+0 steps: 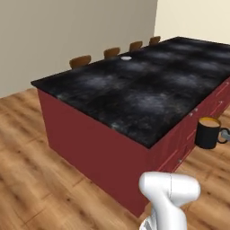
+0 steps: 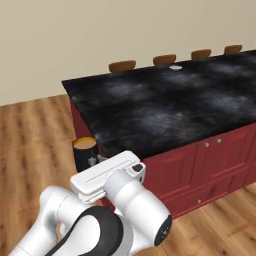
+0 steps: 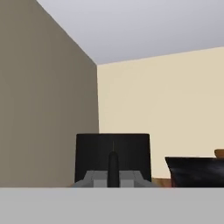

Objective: Pick the cup of tea, navigate to the dining table, and place it on the saucer.

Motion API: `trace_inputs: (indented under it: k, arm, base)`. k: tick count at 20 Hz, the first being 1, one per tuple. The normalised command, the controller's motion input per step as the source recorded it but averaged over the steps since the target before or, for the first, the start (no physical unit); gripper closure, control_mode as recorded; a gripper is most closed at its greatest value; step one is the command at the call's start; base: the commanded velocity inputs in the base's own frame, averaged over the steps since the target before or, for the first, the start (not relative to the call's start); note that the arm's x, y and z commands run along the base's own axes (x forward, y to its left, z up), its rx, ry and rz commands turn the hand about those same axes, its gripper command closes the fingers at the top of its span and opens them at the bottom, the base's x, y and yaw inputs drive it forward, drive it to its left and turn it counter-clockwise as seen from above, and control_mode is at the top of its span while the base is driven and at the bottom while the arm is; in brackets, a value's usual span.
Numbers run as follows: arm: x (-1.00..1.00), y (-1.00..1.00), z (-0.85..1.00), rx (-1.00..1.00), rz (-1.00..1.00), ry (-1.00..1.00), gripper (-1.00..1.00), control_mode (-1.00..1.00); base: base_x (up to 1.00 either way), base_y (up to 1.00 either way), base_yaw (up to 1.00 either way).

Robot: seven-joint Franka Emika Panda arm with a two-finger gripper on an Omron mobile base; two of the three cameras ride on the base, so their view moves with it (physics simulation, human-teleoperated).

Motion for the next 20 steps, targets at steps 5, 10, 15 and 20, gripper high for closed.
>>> trace_inputs:
  k: [5, 10, 15, 20]
  arm:
    - [0.00, 0.00, 0.00, 0.00, 0.00, 0.00, 1.00, 1.00]
    - [0.00, 0.00, 0.00, 0.00, 0.00, 0.00, 1.00, 1.00]
    - [0.00, 0.00, 0.00, 0.00, 0.00, 0.00, 1.00, 1.00]
    - [0.00, 0.00, 0.00, 0.00, 0.00, 0.00, 1.00, 1.00]
  base:
    - [0.01, 1.00, -0.14]
    - [0.24, 1.00, -0.28]
    - [0.74, 1.00, -0.35]
    - [1.00, 1.00, -0.32]
